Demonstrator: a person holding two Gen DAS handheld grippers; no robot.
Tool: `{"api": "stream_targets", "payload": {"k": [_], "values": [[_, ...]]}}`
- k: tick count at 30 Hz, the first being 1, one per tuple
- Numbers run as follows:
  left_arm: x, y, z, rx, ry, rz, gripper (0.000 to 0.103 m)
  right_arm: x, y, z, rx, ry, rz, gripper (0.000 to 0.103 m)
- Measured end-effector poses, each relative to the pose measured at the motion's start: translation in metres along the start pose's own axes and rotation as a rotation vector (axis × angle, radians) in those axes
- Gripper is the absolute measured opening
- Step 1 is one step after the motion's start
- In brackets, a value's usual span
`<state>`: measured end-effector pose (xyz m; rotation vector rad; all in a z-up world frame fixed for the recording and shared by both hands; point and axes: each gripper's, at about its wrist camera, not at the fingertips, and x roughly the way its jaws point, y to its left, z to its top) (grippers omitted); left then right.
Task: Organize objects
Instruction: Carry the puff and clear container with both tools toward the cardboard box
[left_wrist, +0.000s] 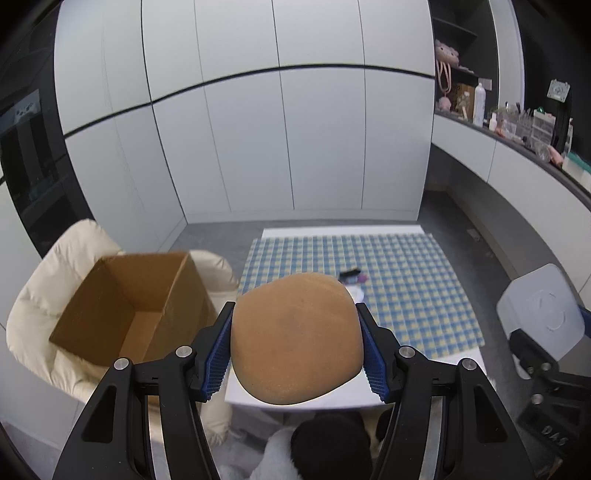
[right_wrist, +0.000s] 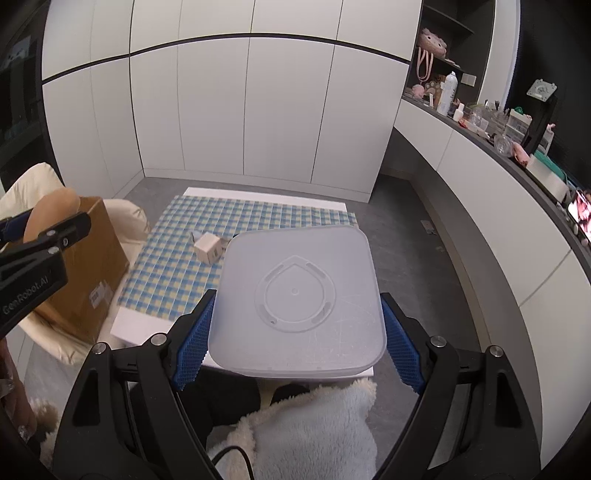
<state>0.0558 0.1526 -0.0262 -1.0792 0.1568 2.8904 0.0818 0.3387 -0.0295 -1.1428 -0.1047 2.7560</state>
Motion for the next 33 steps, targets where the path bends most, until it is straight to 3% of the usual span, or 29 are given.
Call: {"api": "stream_targets", "payload": {"k": [14, 33], "values": [[-0.014, 0.015, -0.037, -0.026, 0.032, -0.02, 0.062, -0.021, -0.016, -0.069, 0.03, 0.098, 0.022, 0.085], [-0.03, 0.021, -0.037, -0.042, 0.004, -0.049, 0.062, -0.037, -0.002, -0.062, 0.013, 0.056, 0.047, 0.085]]}}
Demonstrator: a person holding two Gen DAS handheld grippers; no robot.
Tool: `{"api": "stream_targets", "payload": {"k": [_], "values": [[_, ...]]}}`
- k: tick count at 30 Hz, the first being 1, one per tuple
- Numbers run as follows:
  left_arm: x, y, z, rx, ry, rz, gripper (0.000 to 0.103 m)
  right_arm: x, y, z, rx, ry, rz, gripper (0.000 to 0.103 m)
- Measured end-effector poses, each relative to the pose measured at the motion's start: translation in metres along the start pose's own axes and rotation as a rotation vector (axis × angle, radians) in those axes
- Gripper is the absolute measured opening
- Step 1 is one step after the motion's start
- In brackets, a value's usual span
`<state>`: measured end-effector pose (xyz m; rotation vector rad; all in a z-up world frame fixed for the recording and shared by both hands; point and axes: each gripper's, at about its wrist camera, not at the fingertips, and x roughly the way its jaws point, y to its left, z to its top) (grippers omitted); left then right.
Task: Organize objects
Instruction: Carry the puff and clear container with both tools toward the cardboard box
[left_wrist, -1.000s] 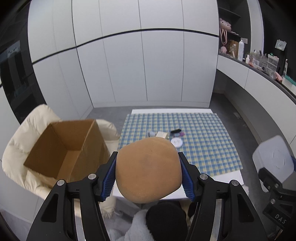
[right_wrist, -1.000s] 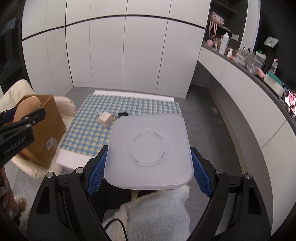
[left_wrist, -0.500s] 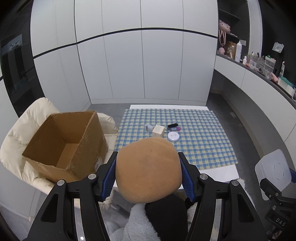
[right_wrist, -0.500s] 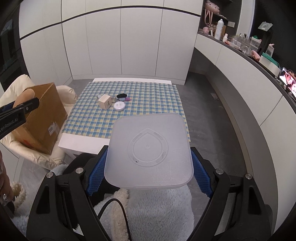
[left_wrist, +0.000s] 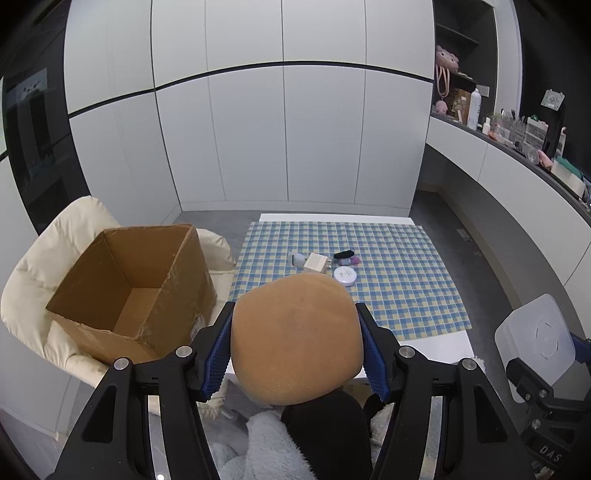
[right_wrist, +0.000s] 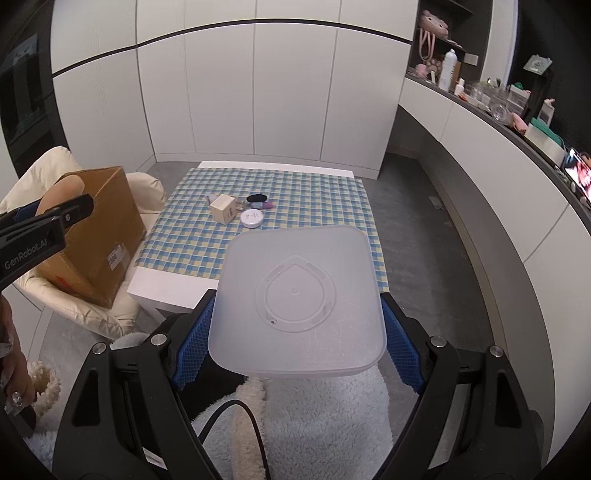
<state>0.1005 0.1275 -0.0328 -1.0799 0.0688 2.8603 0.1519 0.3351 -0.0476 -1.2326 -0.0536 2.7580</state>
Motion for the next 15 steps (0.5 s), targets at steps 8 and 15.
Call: {"api": "stream_targets", "payload": {"k": [8, 15], "values": [[0.001, 0.003, -0.002, -0.008, 0.006, -0.006, 0.062, -0.001, 0.02, 0.002, -0.05, -0.007, 0.013, 0.085], [0.0, 0.022, -0.007, -0.038, 0.015, 0.032, 0.062, 0.002, 0.035, 0.005, -0.079, -0.007, 0.043, 0.085]]}}
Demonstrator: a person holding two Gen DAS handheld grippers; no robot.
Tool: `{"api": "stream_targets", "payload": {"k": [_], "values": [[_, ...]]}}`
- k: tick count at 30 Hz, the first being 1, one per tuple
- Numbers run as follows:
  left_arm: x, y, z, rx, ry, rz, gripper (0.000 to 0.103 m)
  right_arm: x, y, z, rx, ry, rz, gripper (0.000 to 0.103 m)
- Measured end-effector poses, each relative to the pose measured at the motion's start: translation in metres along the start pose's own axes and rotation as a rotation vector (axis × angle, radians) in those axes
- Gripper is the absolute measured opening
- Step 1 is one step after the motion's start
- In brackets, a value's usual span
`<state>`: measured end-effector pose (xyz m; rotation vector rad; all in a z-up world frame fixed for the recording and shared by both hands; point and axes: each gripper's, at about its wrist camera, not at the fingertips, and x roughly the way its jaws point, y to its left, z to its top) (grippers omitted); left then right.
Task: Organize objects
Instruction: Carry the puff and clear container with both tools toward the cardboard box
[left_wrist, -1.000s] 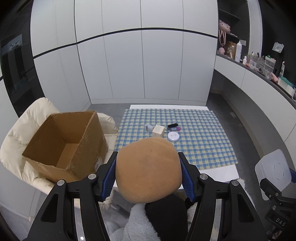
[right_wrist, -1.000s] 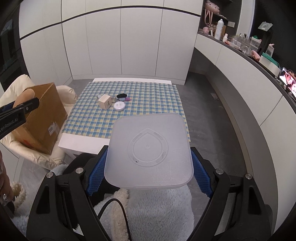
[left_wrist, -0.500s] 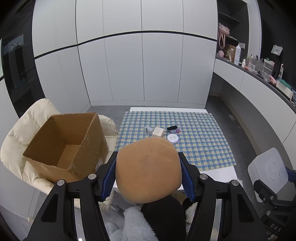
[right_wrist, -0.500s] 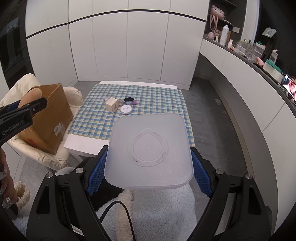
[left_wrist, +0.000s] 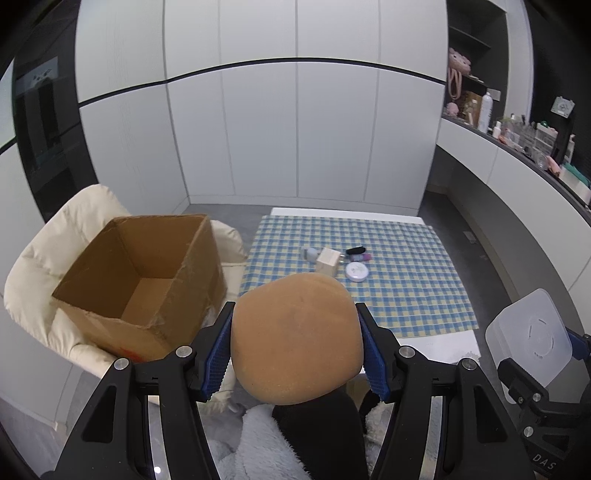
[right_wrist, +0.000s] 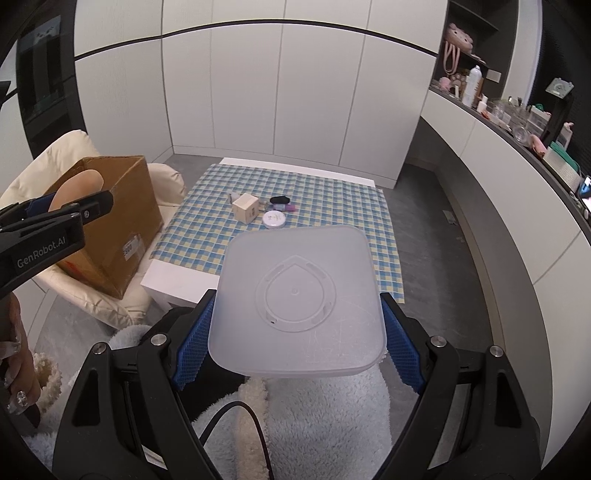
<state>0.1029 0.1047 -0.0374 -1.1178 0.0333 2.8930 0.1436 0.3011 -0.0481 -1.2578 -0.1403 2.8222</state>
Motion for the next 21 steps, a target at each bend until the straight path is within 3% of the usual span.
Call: {"api": "stream_targets", "payload": {"k": [21], "values": [[-0.025, 0.117, -0.027, -0.184, -0.003, 0.201, 0.062, 0.011, 0.117, 0.025, -0.2, -0.054, 0.181, 0.085]]}}
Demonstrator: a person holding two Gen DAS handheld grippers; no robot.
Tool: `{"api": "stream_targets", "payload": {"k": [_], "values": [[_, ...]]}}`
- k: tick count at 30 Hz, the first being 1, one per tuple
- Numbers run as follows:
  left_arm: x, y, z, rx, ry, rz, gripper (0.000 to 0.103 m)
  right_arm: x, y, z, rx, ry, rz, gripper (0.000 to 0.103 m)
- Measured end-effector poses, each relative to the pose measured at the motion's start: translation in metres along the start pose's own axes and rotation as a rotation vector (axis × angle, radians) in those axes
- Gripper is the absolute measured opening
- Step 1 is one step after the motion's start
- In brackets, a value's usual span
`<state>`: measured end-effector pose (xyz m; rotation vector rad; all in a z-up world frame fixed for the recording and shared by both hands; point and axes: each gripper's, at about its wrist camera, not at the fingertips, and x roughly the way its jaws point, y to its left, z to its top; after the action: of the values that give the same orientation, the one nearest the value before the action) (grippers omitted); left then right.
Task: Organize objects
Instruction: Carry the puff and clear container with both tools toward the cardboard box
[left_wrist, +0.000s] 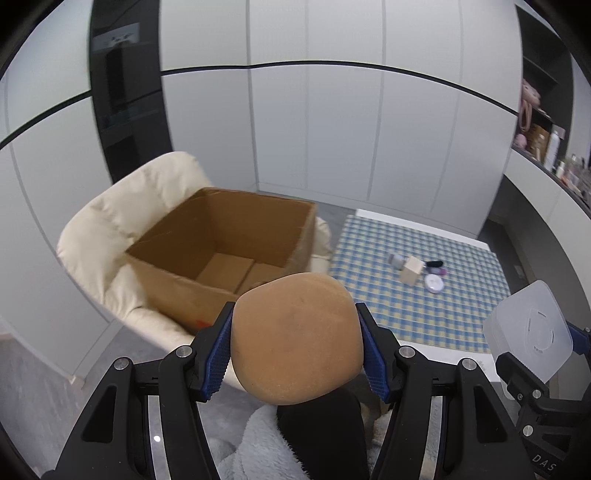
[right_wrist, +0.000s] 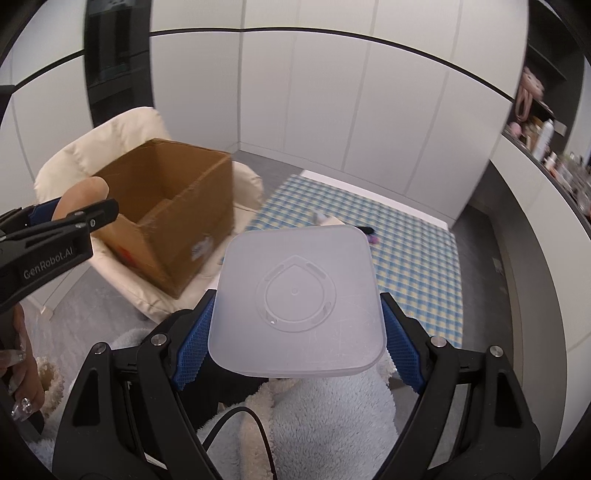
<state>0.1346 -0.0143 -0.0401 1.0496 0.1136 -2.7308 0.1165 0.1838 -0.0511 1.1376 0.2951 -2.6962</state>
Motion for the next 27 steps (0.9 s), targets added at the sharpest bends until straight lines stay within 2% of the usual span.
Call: {"api": "stream_targets", "payload": {"k": [11, 19, 27], "values": [[-0.003, 0.061, -0.009, -0.102, 0.008, 0.106, 0.062, 0.011, 0.072, 0.026, -0.133, -0.038, 0.105, 0.085], [0.006, 0.093, -0.005, -0.172, 0.003, 0.145, 0.062, 0.021, 0.119, 0.042, -0.222, -0.048, 0.176, 0.085], [0.028, 0.111, 0.01, -0.222, 0.004, 0.168, 0.062, 0.041, 0.151, 0.061, -0.267, -0.053, 0.196, 0.085]]}}
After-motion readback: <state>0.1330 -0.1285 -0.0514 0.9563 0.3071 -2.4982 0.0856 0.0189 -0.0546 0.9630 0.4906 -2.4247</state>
